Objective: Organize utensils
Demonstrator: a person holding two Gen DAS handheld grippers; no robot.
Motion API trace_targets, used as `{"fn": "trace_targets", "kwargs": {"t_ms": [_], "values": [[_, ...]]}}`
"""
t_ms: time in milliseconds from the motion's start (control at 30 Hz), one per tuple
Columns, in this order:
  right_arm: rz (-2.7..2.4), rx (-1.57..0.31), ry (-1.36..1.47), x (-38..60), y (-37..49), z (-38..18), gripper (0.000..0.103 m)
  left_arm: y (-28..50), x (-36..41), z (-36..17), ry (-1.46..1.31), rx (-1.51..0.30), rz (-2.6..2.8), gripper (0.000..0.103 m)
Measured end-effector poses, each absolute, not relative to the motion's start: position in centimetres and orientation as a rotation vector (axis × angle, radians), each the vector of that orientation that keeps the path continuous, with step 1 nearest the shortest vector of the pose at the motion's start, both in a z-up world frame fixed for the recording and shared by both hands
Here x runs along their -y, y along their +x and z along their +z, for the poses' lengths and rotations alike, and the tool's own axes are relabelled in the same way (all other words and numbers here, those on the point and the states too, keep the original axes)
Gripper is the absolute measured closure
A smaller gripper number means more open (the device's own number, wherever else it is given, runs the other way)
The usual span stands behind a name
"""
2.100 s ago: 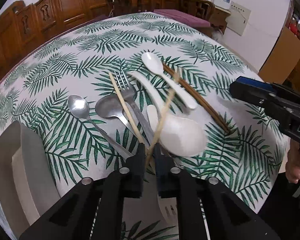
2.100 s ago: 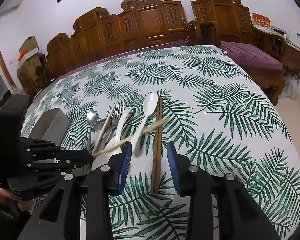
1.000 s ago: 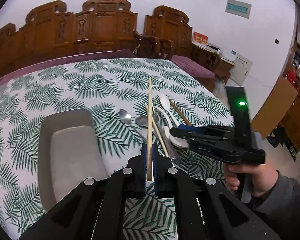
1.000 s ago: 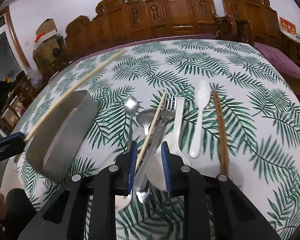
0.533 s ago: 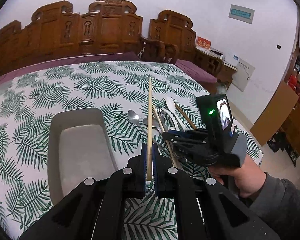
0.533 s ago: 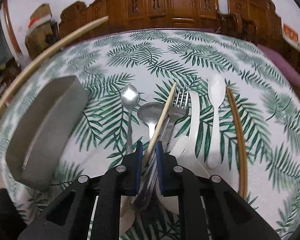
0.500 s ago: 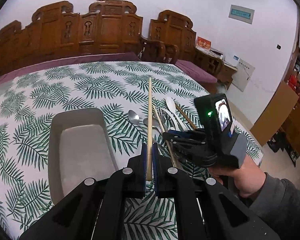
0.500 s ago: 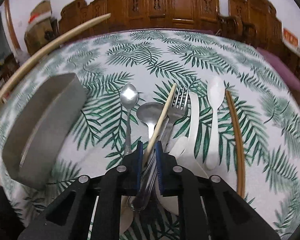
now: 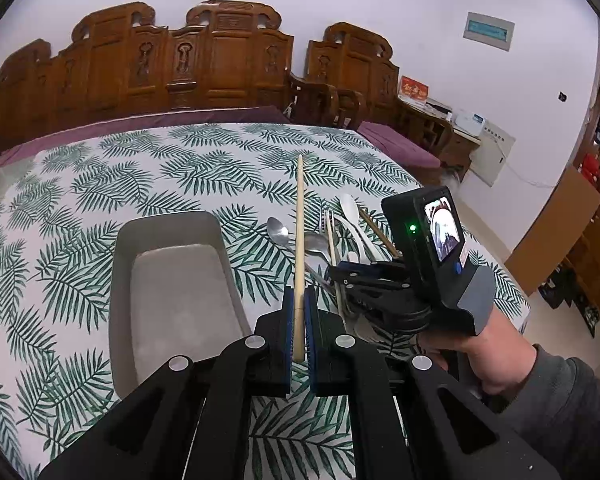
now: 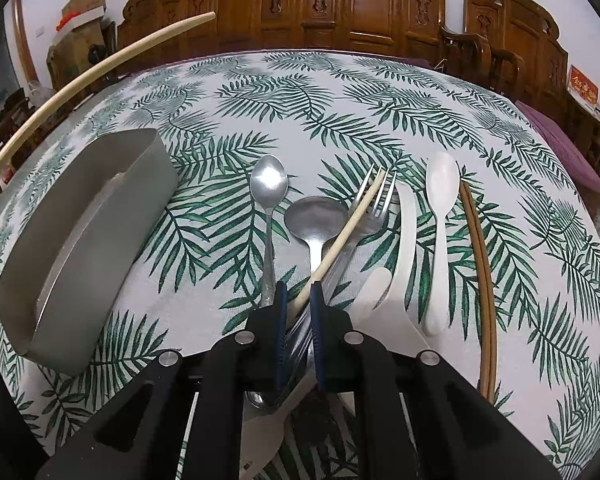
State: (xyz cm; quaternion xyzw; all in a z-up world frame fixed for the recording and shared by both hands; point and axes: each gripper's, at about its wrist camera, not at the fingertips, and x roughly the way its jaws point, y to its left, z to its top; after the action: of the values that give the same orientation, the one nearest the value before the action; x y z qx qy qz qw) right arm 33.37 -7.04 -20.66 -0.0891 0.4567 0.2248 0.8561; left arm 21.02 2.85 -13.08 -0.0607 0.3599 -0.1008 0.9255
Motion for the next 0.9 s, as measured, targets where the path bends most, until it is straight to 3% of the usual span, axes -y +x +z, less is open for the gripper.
{"fn": "trace_targets", "kwargs": {"t_ms": [900], "values": [[0.317, -1.134, -0.152, 5.7, 37.0, -21.0, 0.088, 17.8, -5.9, -11.1, -0.177, -0.675, -0.190, 0.099]]}}
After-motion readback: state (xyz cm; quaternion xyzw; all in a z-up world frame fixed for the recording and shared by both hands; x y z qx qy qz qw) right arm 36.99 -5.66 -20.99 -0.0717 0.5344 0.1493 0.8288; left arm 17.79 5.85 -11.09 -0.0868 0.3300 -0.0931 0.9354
